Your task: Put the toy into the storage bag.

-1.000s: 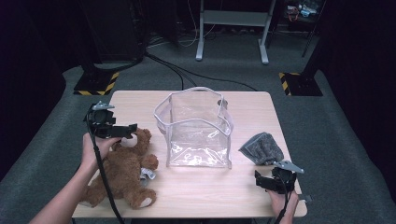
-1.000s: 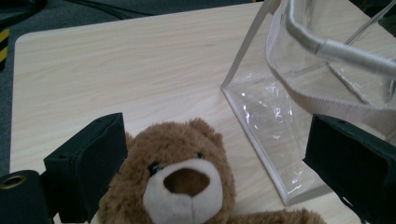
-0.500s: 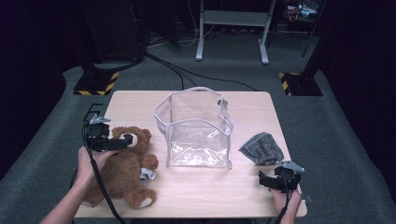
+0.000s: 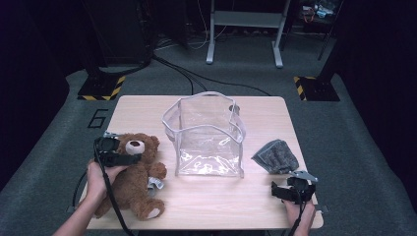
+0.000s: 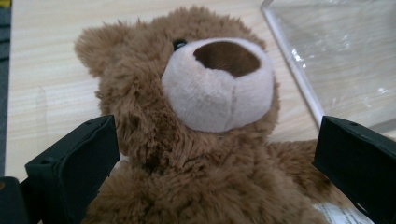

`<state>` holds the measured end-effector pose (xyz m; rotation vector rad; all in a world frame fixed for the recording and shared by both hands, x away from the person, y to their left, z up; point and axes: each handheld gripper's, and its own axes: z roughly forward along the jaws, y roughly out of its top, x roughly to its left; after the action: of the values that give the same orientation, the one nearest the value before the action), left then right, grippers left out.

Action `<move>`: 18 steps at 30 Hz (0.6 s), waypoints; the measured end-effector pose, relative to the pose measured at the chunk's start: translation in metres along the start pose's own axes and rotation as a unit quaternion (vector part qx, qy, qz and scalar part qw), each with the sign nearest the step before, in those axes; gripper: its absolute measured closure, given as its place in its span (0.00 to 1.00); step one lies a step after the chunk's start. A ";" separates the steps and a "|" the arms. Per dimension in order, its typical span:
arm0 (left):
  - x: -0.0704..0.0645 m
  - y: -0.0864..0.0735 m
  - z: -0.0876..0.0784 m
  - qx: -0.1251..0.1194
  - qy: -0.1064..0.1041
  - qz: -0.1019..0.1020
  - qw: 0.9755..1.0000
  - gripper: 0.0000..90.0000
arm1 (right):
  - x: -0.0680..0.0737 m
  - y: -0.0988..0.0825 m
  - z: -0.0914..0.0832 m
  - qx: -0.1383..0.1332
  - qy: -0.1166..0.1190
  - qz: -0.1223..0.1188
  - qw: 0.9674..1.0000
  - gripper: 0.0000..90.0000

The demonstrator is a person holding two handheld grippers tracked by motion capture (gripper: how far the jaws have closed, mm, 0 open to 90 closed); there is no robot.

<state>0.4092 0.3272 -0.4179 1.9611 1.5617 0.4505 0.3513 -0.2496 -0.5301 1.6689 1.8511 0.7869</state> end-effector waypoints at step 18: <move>0.003 -0.018 0.048 0.053 0.039 -0.012 0.998 0.00 | 0.002 -0.001 -0.001 -0.007 -0.007 -0.004 1.000 0.00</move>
<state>0.4251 0.3214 -0.4666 2.0228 1.6870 0.4473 0.3500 -0.2476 -0.5304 1.6527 1.8391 0.7812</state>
